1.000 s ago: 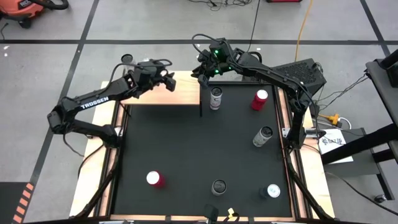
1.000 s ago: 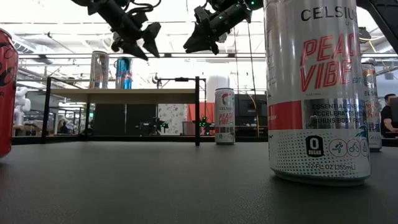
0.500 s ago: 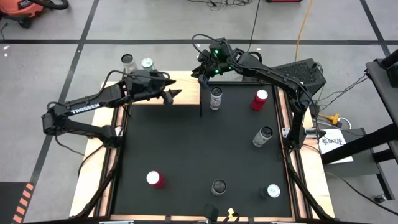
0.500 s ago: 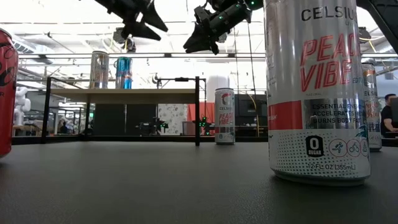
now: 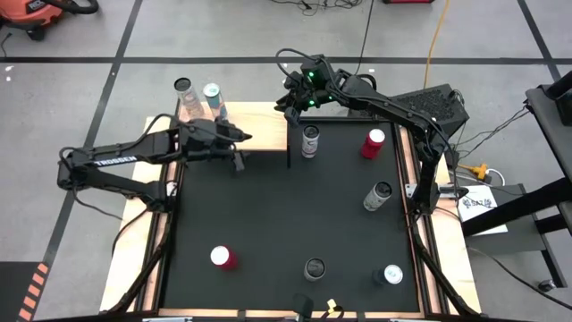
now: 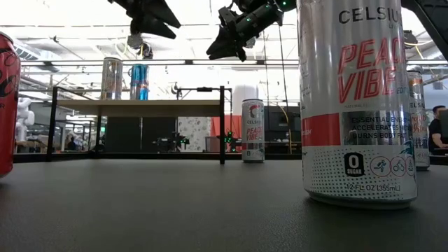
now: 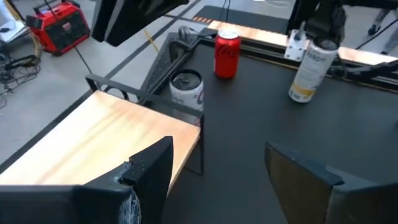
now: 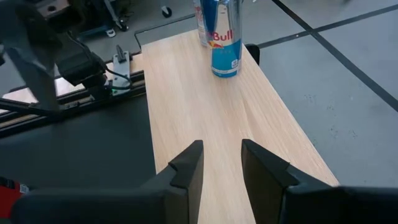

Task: Place canned beverage on shelf
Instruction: Put the top white pink soda can on the shelf

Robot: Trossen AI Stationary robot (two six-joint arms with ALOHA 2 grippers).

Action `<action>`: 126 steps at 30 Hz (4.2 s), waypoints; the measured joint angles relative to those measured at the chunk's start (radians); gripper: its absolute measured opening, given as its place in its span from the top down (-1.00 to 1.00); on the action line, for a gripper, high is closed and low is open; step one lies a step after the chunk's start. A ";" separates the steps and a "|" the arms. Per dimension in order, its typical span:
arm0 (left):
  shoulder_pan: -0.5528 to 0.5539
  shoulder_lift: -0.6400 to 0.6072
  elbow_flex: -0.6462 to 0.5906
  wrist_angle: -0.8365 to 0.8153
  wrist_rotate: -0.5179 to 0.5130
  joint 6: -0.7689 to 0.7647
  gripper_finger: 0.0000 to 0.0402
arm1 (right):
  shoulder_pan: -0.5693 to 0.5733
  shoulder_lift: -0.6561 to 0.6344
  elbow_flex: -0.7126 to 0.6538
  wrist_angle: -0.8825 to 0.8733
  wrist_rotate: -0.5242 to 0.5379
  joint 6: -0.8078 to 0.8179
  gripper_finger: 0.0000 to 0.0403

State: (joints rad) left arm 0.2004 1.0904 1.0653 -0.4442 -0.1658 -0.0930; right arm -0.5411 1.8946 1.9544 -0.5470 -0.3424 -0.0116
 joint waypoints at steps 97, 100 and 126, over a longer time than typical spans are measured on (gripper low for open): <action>-0.230 -0.223 -0.001 -0.096 -0.074 -0.110 -0.26 | 0.152 -0.196 -0.001 -0.688 0.318 0.079 -0.16; -0.230 -0.223 -0.001 -0.096 -0.074 -0.111 -0.26 | 0.152 -0.196 -0.001 -0.664 0.316 0.082 -0.19; -0.230 -0.223 -0.001 -0.096 -0.074 -0.111 -0.26 | 0.152 -0.196 -0.001 -0.630 0.289 0.104 -0.19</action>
State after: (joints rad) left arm -0.0296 0.8673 1.0645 -0.5404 -0.2401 -0.2039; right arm -0.3889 1.6981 1.9537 -1.1767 -0.0536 0.0927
